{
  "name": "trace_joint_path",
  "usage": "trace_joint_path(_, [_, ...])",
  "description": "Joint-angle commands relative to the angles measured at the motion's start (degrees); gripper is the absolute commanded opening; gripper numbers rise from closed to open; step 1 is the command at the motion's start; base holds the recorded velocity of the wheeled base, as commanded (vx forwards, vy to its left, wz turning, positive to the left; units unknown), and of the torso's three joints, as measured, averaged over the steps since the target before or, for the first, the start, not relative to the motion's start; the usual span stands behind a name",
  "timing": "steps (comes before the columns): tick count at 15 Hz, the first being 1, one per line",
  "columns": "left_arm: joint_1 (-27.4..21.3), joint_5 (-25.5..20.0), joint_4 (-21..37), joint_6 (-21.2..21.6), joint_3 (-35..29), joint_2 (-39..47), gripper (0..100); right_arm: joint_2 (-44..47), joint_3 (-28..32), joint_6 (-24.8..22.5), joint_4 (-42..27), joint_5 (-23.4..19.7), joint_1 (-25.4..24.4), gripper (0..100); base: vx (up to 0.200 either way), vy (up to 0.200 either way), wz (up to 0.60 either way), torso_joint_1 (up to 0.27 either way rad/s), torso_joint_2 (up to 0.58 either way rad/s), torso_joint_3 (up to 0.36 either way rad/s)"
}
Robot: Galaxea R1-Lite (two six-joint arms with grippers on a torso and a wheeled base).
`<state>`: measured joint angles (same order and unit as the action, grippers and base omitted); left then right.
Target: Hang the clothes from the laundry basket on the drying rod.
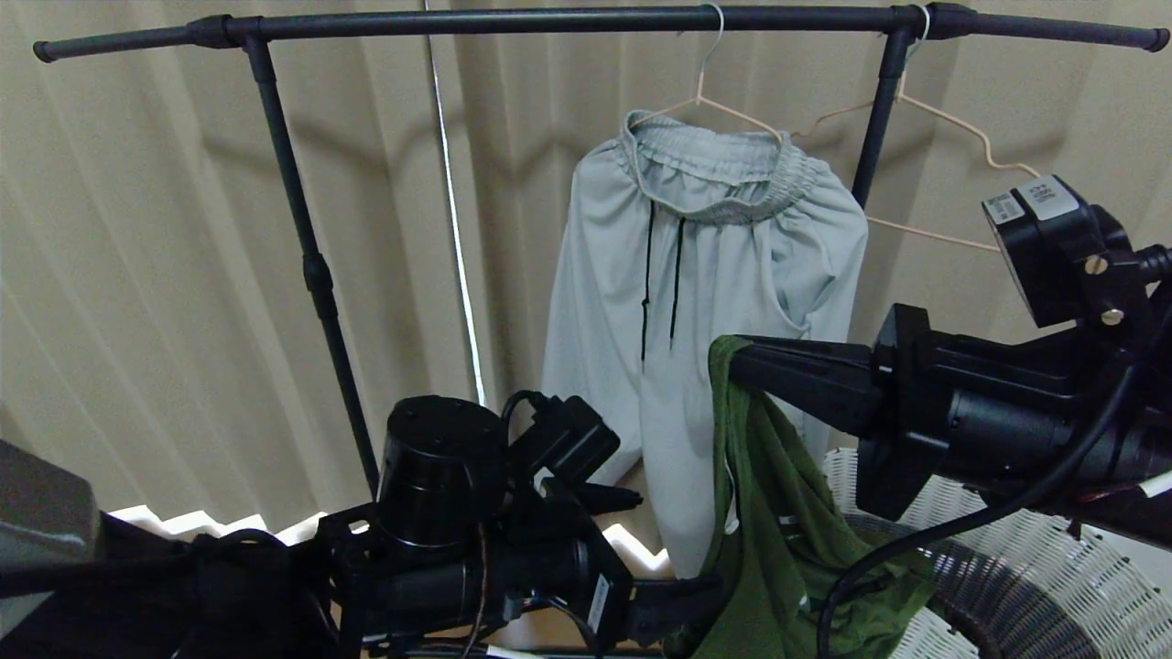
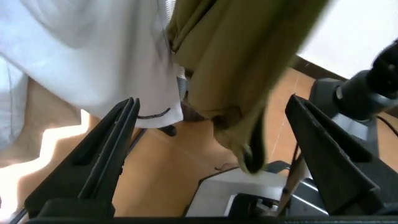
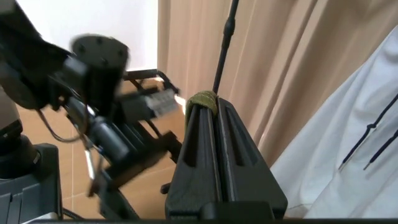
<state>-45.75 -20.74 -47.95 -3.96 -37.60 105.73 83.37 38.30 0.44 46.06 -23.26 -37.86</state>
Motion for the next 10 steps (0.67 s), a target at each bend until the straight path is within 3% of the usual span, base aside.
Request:
trace_joint_path(1, [0.0, 1.8, -1.5, -0.9, -0.5, 4.6, 100, -0.6, 0.0, 0.0, 0.0, 0.0, 0.0, 0, 0.000, 0.000, 0.00, 0.000, 0.00, 0.000])
trace_joint_path(10, [0.5, 11.9, 1.1, -0.9, 1.7, 6.2, 100, -2.1, 1.2, 0.5, 0.0, 0.0, 0.0, 0, 0.000, 0.000, 0.00, 0.000, 0.00, 0.000])
